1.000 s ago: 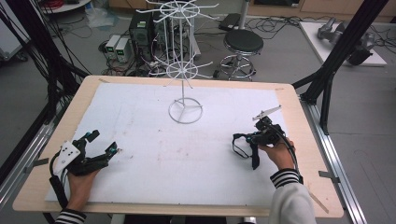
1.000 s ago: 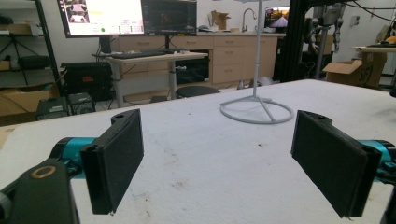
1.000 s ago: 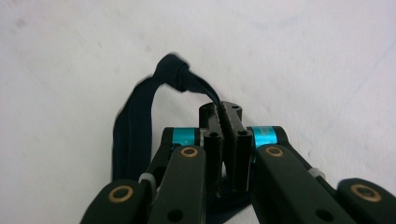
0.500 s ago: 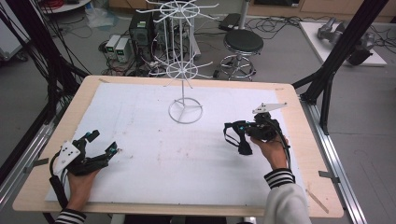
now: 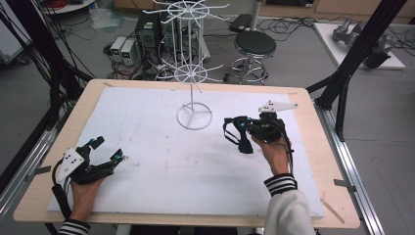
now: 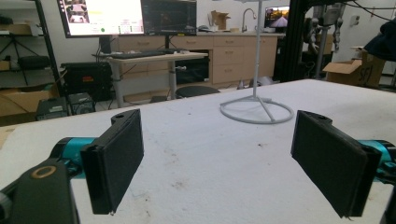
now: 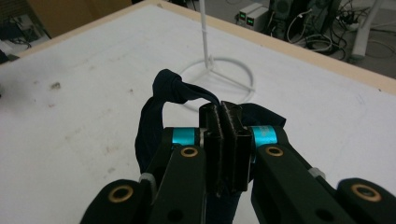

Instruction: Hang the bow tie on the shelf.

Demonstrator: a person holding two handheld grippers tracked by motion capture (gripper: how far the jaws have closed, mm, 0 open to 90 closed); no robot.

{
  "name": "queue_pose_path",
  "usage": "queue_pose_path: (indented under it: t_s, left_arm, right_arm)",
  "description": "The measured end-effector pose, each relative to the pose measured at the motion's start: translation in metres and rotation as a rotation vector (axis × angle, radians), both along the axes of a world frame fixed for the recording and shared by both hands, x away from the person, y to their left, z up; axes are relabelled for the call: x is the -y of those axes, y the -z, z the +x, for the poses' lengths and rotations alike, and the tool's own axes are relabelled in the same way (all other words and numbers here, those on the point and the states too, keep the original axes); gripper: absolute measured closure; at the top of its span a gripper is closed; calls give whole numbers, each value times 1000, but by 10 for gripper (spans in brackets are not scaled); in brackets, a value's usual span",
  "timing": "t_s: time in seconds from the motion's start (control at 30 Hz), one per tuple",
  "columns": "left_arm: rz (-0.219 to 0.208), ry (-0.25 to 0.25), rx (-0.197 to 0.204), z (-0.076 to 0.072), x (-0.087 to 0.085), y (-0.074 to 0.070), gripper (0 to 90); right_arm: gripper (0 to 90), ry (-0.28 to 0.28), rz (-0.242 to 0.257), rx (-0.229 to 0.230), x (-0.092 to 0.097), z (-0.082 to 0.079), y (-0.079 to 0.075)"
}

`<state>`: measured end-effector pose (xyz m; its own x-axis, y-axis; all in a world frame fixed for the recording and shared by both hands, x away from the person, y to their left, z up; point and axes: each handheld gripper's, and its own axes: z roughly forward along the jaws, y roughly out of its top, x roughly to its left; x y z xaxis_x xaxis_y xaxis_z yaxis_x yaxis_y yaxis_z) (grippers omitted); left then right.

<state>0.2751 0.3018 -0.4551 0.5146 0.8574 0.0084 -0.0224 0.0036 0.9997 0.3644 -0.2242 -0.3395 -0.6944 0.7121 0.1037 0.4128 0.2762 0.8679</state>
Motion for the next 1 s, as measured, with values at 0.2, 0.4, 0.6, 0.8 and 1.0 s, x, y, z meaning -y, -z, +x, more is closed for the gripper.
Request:
queue_pose_path:
  t_s: [0.2, 0.4, 0.6, 0.8, 1.0]
  left_arm:
    - [0, 0, 1, 0, 0, 0, 173]
    - [1, 0, 1, 0, 0, 0, 175]
    - [0, 1, 0, 0, 0, 0, 176]
    - [0, 1, 1, 0, 0, 0, 176]
    - [-1, 1, 0, 0, 0, 0, 176]
  right_arm:
    - [874, -18, 26, 36, -17, 5, -13]
    - [874, -32, 50, 63, -33, 8, -22]
    - [873, -30, 72, 96, -41, 10, -31]
    - [873, -25, 93, 137, -47, 10, -41]
    - [874, -11, 103, 169, -54, 12, -47]
